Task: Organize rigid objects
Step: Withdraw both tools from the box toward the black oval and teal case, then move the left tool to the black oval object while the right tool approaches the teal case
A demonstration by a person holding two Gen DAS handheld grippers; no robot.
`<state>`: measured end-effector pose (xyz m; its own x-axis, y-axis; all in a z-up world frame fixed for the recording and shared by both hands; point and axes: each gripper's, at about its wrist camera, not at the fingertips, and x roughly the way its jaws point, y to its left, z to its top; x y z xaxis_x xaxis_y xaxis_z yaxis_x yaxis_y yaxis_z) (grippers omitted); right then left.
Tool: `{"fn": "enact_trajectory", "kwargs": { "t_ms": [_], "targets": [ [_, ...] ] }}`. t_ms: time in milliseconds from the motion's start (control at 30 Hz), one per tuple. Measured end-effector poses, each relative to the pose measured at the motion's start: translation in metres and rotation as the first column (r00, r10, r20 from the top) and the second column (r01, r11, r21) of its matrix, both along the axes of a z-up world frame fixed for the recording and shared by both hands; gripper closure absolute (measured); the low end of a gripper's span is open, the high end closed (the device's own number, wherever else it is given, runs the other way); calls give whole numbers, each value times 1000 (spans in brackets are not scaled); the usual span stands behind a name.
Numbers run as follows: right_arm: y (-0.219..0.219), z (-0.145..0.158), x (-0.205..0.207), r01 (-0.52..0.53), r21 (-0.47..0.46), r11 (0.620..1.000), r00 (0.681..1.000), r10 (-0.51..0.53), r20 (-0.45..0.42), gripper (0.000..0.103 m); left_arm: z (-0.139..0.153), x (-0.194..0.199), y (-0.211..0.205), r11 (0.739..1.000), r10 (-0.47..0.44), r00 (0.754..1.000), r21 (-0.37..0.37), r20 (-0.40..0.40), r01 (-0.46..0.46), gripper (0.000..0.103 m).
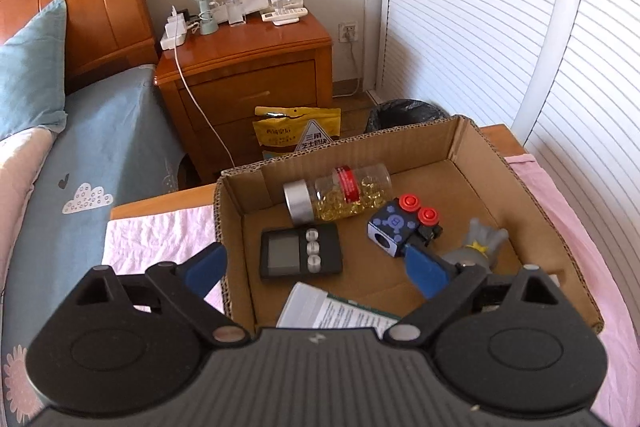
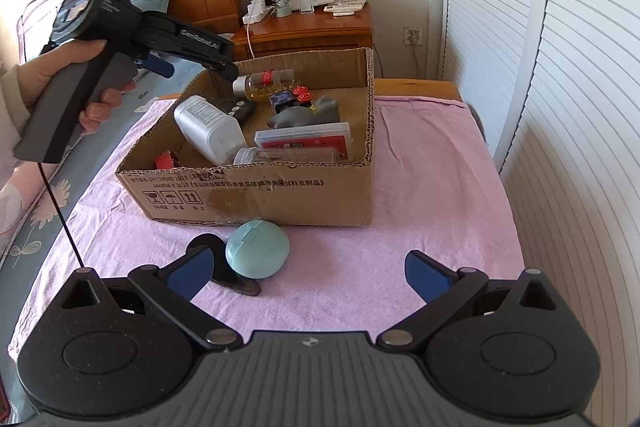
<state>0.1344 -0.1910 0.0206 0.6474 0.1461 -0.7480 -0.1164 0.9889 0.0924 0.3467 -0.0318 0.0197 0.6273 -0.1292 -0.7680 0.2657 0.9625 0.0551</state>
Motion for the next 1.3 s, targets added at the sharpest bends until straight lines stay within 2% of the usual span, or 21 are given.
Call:
{"fn": "enact_trajectory", "kwargs": {
  "t_ms": [300,533,800,900,967,1133,1300],
  "targets": [
    [0,2,-14,-15,11,1000,1000,15,19,0,20,-51,16,999,16,999,29,28,-16,7],
    [2,-5,-24,-23,2,1000,999,23,23,0,21,-104,36,999,50,997,-3,57,-50,7],
    [7,-14,-25,-23,-25,999,999,24,29,0,-4,-162,41,995,97,993,-11,69,-97,7],
    [9,-19,-22,-16,-27,1000,1000,16,21,0,-18,-178,40,993,112,992,-46,58,-109,7],
    [10,-22,-19,-12,-26,1000,1000,12,17,0,-26,-186,40,990,126,991,-66,51,-122,7],
    [13,-27,-11,-5,-25,1000,1000,6,9,0,-40,-202,40,984,175,981,-57,86,-170,7],
    [21,-34,8,7,-23,1000,1000,-7,-21,0,-54,-206,50,982,189,979,-32,72,-187,6]
  ]
}}
